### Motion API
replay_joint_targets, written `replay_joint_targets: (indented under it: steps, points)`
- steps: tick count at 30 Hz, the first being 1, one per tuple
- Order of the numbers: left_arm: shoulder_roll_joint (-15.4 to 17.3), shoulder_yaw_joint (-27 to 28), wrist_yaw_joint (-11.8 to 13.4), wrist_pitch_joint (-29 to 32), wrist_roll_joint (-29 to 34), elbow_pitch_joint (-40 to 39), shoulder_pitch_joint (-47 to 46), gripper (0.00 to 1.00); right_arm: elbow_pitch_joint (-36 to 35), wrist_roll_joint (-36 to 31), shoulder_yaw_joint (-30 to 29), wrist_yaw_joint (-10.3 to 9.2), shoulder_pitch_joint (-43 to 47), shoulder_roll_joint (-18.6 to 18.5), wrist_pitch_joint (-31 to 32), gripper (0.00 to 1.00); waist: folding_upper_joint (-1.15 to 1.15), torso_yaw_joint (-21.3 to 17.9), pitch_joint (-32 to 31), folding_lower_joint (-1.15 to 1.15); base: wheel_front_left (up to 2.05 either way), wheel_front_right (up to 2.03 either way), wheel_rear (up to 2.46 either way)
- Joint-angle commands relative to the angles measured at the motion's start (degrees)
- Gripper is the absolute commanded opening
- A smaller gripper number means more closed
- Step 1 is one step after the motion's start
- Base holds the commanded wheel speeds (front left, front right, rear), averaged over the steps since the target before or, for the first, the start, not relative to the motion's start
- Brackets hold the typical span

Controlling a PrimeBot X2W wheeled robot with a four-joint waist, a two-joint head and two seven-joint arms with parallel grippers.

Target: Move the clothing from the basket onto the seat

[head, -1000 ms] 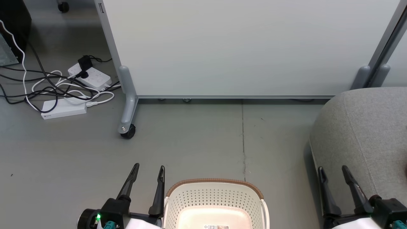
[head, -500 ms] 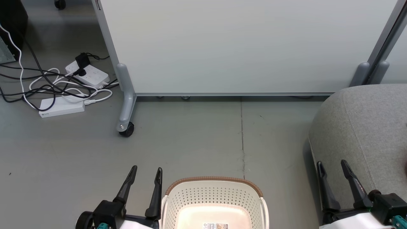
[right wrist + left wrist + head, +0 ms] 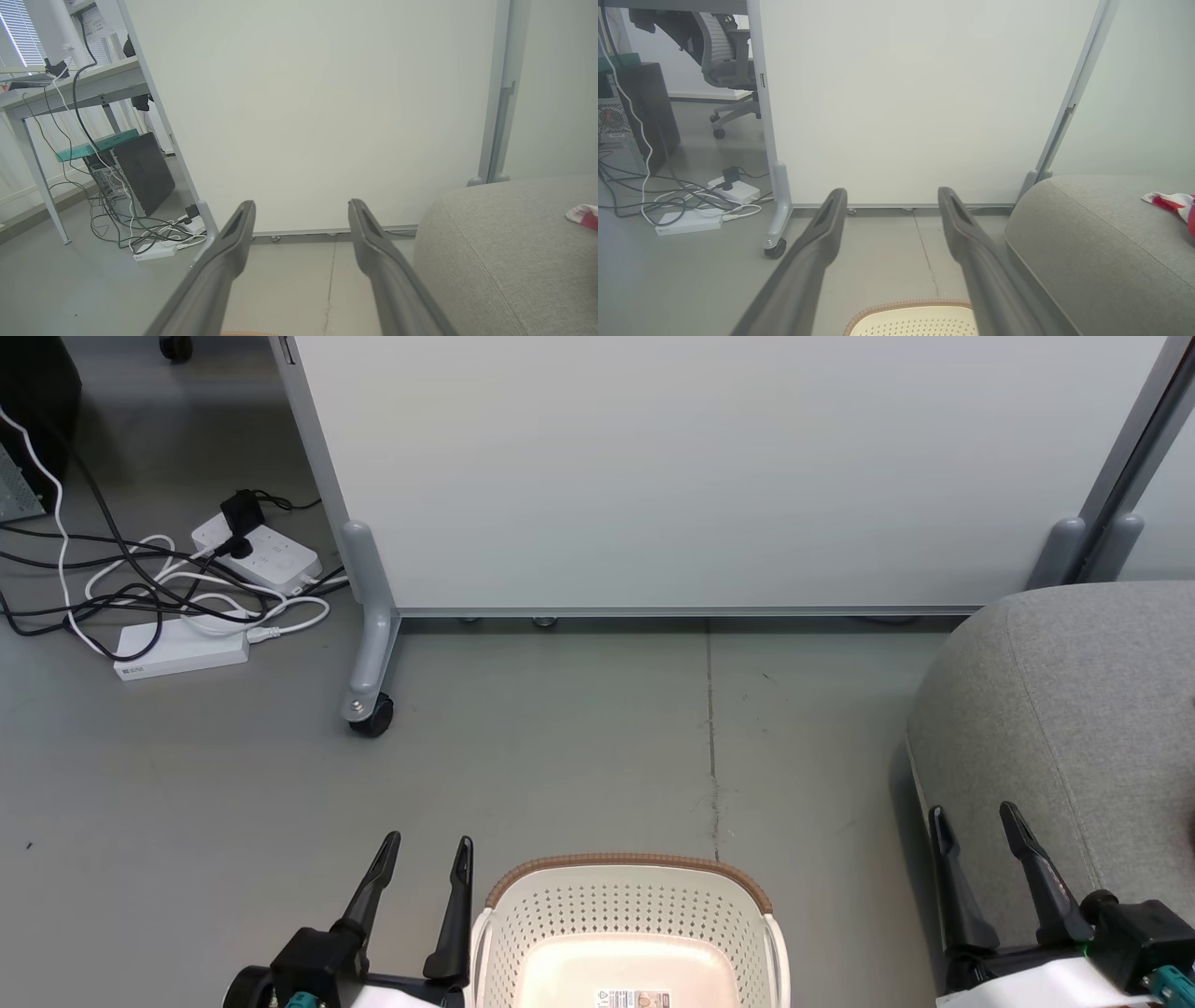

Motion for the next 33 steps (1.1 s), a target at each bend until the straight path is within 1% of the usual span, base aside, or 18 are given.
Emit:
replay_joint_targets:
  steps: [1,33]
  points:
    - [0.2,0.1,0.2,0.0,-0.6,0.2,-0.2,1.00,0.0,0.3,-0.1,0.01,-0.2,-0.3,-0.3,1.00,0.00,0.0,0.0,0.00,0.00,0.00,0.00]
    - [0.2,0.7,-1.2,0.0,-3.7,1.8,-0.5,1.00,0.4,0.7,0.3,0.01,-0.1,-0.3,-0.3,1.00,0.00,0.3,0.1,0.00,0.00,0.00,0.00]
